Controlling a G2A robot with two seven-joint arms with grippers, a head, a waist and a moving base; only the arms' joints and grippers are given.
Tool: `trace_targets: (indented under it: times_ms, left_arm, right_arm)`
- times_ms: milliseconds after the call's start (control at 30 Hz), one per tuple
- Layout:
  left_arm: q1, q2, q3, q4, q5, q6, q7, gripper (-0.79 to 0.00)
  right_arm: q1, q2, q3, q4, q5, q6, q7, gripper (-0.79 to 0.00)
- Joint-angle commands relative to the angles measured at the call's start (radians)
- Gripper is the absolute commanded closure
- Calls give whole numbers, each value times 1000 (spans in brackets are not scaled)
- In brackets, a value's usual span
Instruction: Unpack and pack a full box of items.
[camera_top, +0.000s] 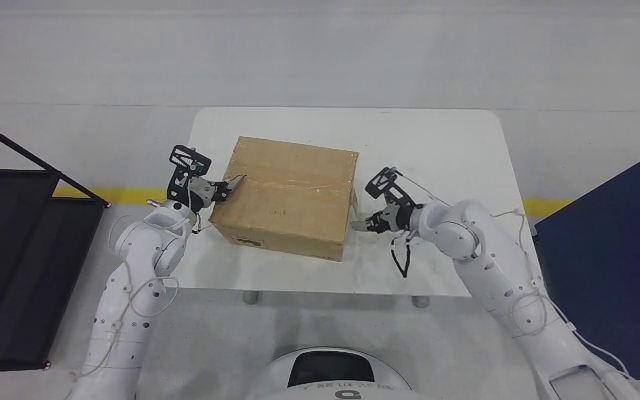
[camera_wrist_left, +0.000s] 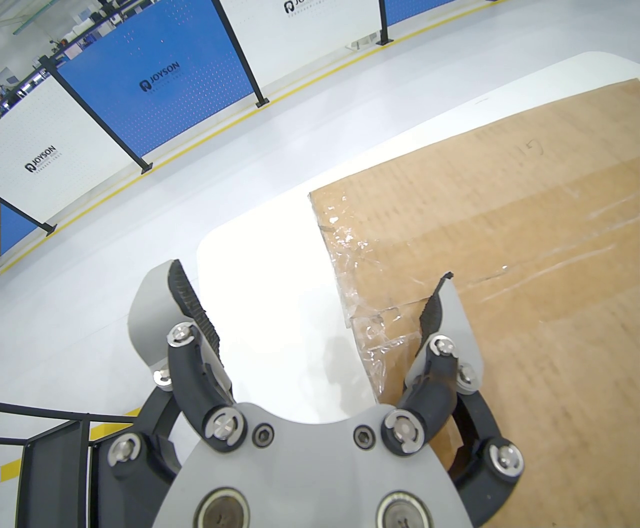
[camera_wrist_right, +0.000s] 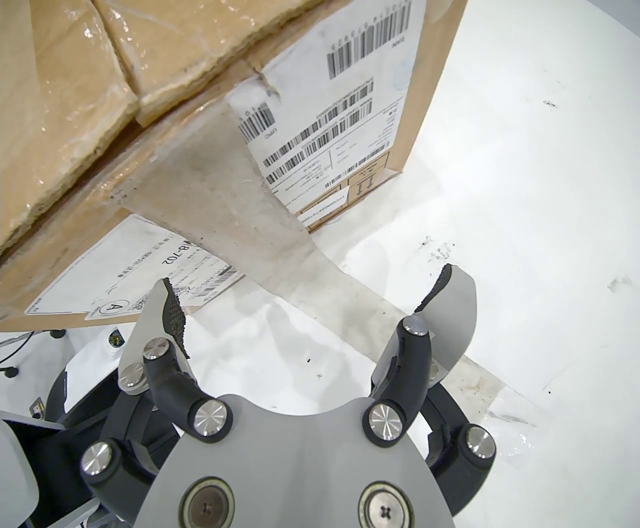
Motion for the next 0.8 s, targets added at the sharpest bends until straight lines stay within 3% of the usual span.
trace_targets:
  times_ms: [0,500,767]
  left_arm:
    - [0,0,0,0,0,0,0,-785]
    - [0,0,0,0,0,0,0,-785]
    - [0,0,0,0,0,0,0,-785]
  right_arm:
    - [-5,-2,2,0,11,17,-25,-785]
    - [-150,-34,39,-70,43,399,-498,-785]
    - [-204,-35,81,-110,26,438,-539,-785]
